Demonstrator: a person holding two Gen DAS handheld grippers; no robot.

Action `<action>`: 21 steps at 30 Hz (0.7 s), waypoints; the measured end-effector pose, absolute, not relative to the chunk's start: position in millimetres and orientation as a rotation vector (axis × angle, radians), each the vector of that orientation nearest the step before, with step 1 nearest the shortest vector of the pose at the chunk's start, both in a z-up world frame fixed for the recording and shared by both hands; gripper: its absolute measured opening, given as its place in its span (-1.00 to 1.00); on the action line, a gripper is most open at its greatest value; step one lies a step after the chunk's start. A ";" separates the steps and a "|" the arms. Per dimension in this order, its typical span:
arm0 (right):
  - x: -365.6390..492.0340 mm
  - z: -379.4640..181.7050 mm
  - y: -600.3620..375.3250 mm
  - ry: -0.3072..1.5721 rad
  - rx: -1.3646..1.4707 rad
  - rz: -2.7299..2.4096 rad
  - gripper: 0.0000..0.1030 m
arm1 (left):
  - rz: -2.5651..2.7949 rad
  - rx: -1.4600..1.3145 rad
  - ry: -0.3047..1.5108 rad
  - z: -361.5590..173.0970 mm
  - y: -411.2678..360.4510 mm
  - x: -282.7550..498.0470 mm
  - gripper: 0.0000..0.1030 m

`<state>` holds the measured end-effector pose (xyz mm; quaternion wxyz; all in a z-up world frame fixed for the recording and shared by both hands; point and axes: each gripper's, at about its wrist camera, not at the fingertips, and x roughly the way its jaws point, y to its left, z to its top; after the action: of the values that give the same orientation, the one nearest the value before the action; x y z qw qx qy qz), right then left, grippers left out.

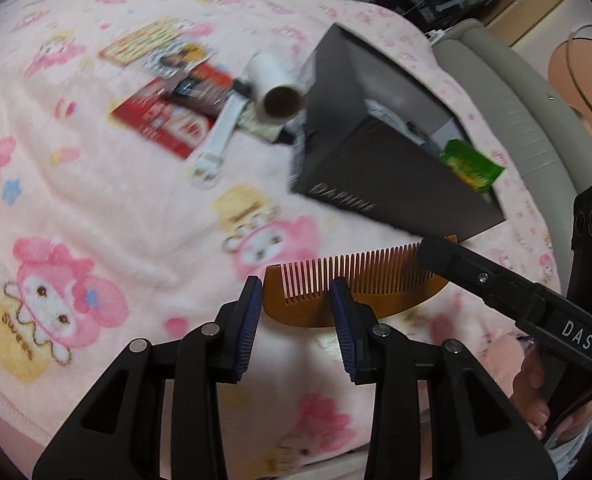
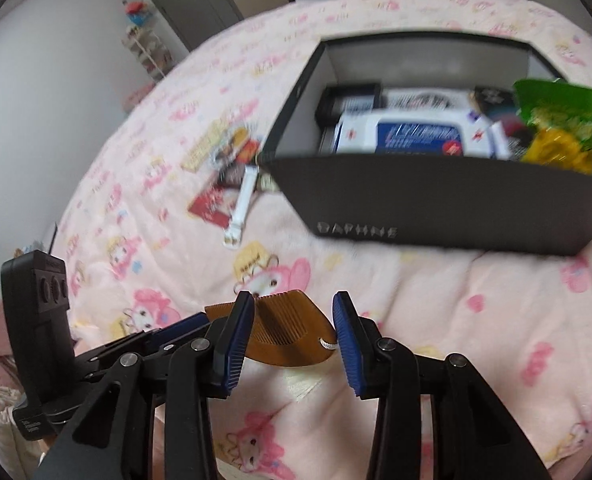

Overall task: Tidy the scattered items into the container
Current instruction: 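Carry the comb over the black box and lower it inside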

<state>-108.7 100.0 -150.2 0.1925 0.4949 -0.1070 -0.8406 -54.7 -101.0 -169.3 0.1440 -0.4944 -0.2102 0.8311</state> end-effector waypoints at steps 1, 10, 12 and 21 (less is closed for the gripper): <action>-108.1 -144.8 103.9 -0.315 1.372 -2.369 -0.28 | 2.396 -1.409 -0.600 -165.2 -92.2 -60.9 -0.32; -106.6 -107.4 143.1 -0.412 1.260 -2.438 -0.28 | 2.418 -1.300 -0.517 -127.9 -42.5 -99.6 -0.33; -111.3 -99.5 153.7 -0.432 1.235 -2.450 -0.28 | 2.422 -1.276 -0.499 -118.9 -33.9 -109.0 -0.34; -152.9 -61.5 193.0 -0.466 1.141 -2.481 -0.29 | 2.416 -1.162 -0.454 -72.9 6.0 -171.7 -0.39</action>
<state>-152.9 193.0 -61.5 0.1846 0.4049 -0.1652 -0.8801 -171.7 6.0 -72.9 0.2095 -0.4179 -0.1634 0.8688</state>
